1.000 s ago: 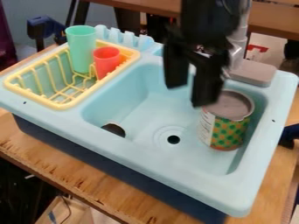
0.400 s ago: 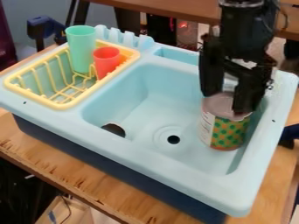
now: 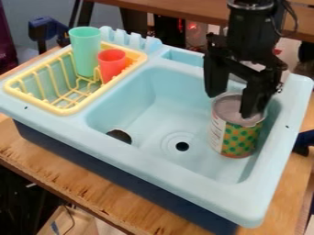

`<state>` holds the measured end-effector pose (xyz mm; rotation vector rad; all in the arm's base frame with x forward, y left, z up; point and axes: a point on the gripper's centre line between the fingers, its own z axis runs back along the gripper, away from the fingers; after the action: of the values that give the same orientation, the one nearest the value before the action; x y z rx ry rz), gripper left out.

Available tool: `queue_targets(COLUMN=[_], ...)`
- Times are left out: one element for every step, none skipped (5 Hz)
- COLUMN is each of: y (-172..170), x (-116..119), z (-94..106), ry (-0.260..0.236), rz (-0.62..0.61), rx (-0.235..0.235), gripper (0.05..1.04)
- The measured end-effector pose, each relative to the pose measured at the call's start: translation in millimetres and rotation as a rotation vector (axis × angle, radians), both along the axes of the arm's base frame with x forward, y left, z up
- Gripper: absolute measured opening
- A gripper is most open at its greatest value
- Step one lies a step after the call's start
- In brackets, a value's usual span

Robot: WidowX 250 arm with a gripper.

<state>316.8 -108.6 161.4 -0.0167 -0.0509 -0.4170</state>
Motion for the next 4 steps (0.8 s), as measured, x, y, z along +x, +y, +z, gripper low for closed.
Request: queue_targets(y=[-4,-9,-11,-12], x=[2,15,19,21], z=[-5.1,-13.8,-22.0,-29.4], ry=[-0.026,-0.076,-0.079,-0.059], rz=[0.034,0.086,0.106,0.086], rx=[0.005,-0.018,-0.023,-0.019], gripper=[1.009,1.009,1.009,1.009])
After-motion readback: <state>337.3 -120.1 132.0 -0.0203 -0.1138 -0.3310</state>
